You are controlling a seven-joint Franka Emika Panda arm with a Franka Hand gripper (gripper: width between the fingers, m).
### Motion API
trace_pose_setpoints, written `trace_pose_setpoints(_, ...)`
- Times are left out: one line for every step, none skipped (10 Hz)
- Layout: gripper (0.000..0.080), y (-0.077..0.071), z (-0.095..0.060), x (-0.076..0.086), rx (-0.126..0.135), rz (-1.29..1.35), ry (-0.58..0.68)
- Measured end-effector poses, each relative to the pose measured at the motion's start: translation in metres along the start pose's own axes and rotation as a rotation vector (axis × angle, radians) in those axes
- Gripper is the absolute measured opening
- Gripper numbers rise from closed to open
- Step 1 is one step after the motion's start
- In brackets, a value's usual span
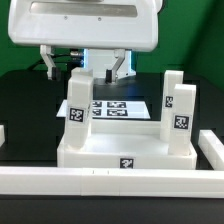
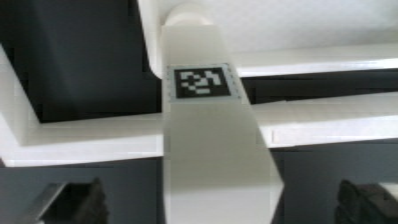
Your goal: Assemble desk
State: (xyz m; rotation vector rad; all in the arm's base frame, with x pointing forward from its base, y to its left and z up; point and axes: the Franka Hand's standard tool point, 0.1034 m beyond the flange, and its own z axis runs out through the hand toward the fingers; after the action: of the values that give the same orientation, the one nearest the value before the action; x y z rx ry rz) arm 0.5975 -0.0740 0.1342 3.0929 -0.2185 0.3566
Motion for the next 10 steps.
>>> trace_pose_setpoints(0.0648, -0.003, 0.004, -0.006, 0.018, -0.003, -0.103)
trace_pose_setpoints(0.0648, -0.003, 0.005, -0.004, 0.023, -0.011, -0.173)
trace_pose_setpoints(0.0648, -0.001, 0.008, -0.004, 0.028, -0.011, -0.230)
trace_pose_setpoints(0.0648, 0.001, 0.012, -0.002, 0.024, -0.012, -0.243)
trace_pose_setpoints(0.0648, 0.004, 0.015, -0.004, 0.019, -0.013, -0.235)
trace_pose_setpoints(0.0648, 0.005, 0.015, -0.004, 0.018, -0.012, -0.236)
trace_pose_setpoints(0.0617, 0.005, 0.015, -0.004, 0.018, -0.012, -0.235)
trace_pose_setpoints(0.0617, 0.005, 0.015, -0.004, 0.018, -0.012, -0.234)
trace_pose_setpoints(0.0437, 0.005, 0.015, -0.004, 0.018, -0.012, -0.234)
trace_pose_setpoints(0.0437, 0.005, 0.015, -0.004, 0.018, -0.012, -0.234)
